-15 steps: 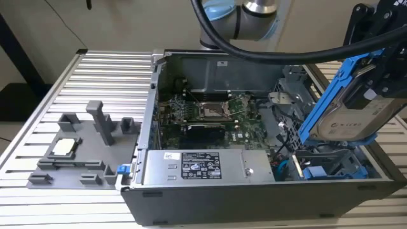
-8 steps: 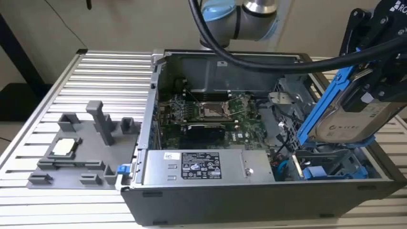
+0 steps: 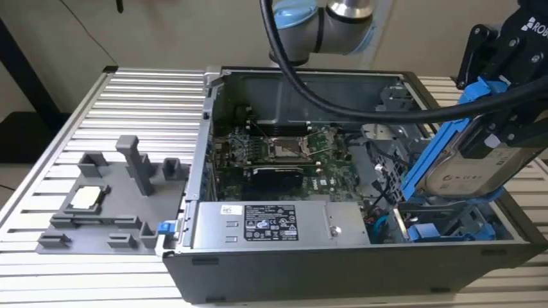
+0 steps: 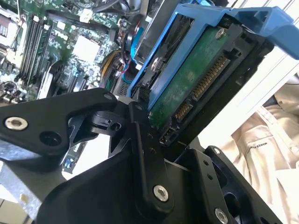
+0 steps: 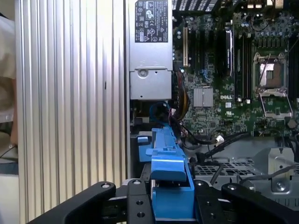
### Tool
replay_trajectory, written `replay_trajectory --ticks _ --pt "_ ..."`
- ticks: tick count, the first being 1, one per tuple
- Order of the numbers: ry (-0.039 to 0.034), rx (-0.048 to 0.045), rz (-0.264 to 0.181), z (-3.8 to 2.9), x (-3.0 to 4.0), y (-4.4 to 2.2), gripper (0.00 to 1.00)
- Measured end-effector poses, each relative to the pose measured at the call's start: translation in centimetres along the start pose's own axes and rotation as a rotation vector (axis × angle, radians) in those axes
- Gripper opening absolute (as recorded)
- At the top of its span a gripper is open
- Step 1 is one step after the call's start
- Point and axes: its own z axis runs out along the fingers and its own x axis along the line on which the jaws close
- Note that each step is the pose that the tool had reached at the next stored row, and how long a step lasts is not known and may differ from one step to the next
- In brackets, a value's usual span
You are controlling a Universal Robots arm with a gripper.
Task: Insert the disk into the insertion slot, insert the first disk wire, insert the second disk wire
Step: 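Insert the disk into the insertion slot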
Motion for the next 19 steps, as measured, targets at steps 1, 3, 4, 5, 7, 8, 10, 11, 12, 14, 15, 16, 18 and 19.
replay_trajectory --ticks 1,3,4,5,7,8,10,11,12,14,15,16,18,19 --pt "-0.0001 0.0000 0.000 0.12 0.00 -0.13 0.33" --pt "0.0001 0.0000 0.000 0.35 -0.01 -0.37 0.33" --pt "0.0001 0.0000 0.000 0.46 -0.01 -0.47 0.33" --pt "0.0000 0.0000 0.000 0.59 -0.01 -0.59 0.33" --pt "0.0001 0.0000 0.000 0.82 -0.02 -0.77 0.33" --pt "0.0000 0.0000 0.000 0.95 -0.02 -0.85 0.33" --pt "0.0000 0.0000 0.000 1.20 -0.02 -1.02 0.33" --pt "0.0000 0.0000 0.000 1.33 -0.02 -1.10 0.33" --pt "0.0000 0.0000 0.000 1.46 -0.02 -1.19 0.33" --pt "0.0000 0.0000 0.000 1.77 -0.03 -1.36 0.33" --pt "0.0001 0.0000 0.000 1.91 -0.03 -1.43 0.33" --pt "0.0002 0.0000 0.000 2.06 -0.03 -1.47 0.33" --pt "0.0001 -0.0001 0.000 2.35 -0.03 -1.52 0.33" --pt "0.0003 -0.0007 -0.002 2.47 -0.04 -1.53 0.33"
